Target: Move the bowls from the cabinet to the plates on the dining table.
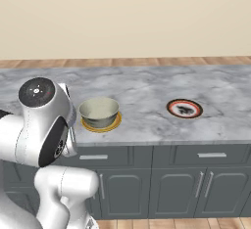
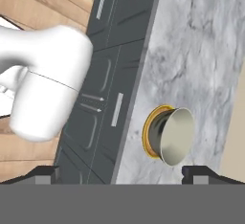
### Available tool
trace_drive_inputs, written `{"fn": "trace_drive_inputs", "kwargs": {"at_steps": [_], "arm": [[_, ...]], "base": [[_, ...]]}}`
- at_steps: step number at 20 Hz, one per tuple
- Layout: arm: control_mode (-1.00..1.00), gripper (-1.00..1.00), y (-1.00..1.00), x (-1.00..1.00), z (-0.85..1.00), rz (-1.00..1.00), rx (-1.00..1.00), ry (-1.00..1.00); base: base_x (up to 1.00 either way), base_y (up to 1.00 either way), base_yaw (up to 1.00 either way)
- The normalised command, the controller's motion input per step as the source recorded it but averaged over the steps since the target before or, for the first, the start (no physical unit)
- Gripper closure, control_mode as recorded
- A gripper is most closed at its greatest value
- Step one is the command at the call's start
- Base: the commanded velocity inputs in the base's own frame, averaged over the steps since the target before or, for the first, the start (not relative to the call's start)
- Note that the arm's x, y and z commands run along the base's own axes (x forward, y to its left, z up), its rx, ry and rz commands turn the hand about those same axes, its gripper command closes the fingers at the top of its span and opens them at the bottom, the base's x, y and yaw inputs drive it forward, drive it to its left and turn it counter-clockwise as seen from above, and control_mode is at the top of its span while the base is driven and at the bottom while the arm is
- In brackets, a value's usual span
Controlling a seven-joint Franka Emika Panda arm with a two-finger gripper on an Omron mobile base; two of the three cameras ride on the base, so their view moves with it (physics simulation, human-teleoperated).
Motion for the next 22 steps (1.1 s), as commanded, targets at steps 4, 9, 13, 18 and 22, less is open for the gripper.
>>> {"fn": "trace_drive_inputs", "kwargs": {"at_steps": [4,9,13,18,22], "arm": [[-1.0,-1.0,-0.01,-0.34,0.01,-0.05,0.0,0.0],[-1.0,-1.0,-0.02,-0.27,0.01,-0.06,0.0,0.0],[-1.0,-1.0,0.0,-0.04,0.0,-0.05,0.0,0.0],[1.0,-1.0,0.0,0.03,0.0,0.0,0.0,0.0],[1.0,-1.0,0.0,0.0,0.0,0.0,0.0,0.0]], "base": [[0.0,0.0,0.0],[0.0,0.0,0.0],[0.0,0.0,0.0],[0.14,-0.02,0.0],[0.1,-0.28,-0.03]]}}
